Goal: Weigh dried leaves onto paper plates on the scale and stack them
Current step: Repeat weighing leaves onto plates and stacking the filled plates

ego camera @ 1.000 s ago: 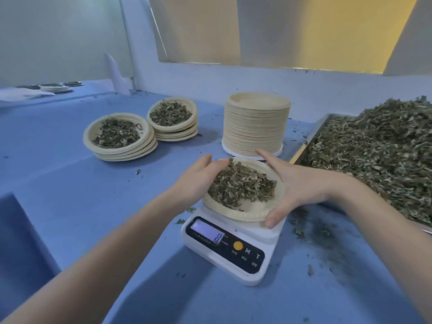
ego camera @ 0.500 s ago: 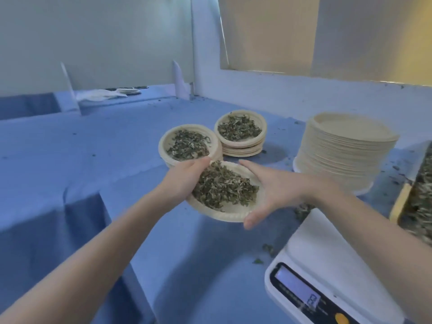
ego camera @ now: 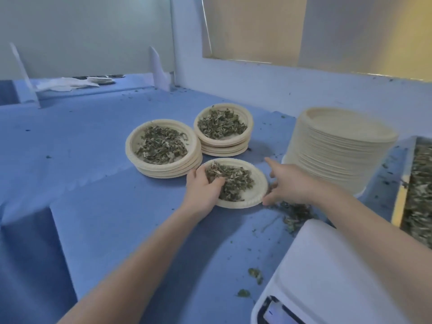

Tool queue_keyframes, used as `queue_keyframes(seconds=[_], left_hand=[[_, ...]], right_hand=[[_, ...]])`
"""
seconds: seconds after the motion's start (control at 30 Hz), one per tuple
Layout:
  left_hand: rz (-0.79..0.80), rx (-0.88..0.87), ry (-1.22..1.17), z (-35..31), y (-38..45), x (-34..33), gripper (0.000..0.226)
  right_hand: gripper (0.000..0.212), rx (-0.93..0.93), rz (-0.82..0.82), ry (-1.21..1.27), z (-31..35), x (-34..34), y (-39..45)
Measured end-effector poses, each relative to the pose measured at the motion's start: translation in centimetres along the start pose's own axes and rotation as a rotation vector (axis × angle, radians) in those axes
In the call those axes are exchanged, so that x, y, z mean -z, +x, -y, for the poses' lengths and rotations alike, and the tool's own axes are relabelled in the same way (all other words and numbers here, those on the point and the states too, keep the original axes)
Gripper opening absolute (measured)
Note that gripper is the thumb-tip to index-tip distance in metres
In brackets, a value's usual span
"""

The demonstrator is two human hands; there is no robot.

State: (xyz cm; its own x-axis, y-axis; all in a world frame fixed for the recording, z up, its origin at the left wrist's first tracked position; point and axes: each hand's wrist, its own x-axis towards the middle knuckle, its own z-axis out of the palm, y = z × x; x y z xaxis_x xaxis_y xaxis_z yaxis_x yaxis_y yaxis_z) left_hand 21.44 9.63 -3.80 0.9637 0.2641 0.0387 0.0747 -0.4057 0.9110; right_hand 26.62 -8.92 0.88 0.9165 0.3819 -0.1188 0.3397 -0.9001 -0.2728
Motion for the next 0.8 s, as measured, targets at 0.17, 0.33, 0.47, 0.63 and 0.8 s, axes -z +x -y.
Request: queue_keyframes(seconds=[0.17,0.33,0.47,0.63,0.8], left_hand=[[-0.062,0.096,0.127,-1.2,0.3,-2.2,0.062],[-0.116,0.056,0.209,-2.3,-1.3,-1.9,0.058],[-0.088,-0.148,0.196,-5.5,-3.2,-1.8,0.040],[0.061,-0.308,0.151,-13.0,-4.2,-4.2,0.053],[0.057,-0.350,0.197,-18.8,-2.4,-7.5,0.043]], right_hand=[[0.047,-0.101,-0.278,-0.199,0.2,-1.2,0.0],[0.030,-0.077,-0.271,-0.202,0.9,-0.5,-1.8],[0.033,-0.017,-0.352,-0.105,1.3,2.1,-4.2],[0.036,0.074,-0.497,0.031,1.0,6.8,-7.3],[0.034,-0.007,-0.626,0.091,-2.5,11.2,-8.4]])
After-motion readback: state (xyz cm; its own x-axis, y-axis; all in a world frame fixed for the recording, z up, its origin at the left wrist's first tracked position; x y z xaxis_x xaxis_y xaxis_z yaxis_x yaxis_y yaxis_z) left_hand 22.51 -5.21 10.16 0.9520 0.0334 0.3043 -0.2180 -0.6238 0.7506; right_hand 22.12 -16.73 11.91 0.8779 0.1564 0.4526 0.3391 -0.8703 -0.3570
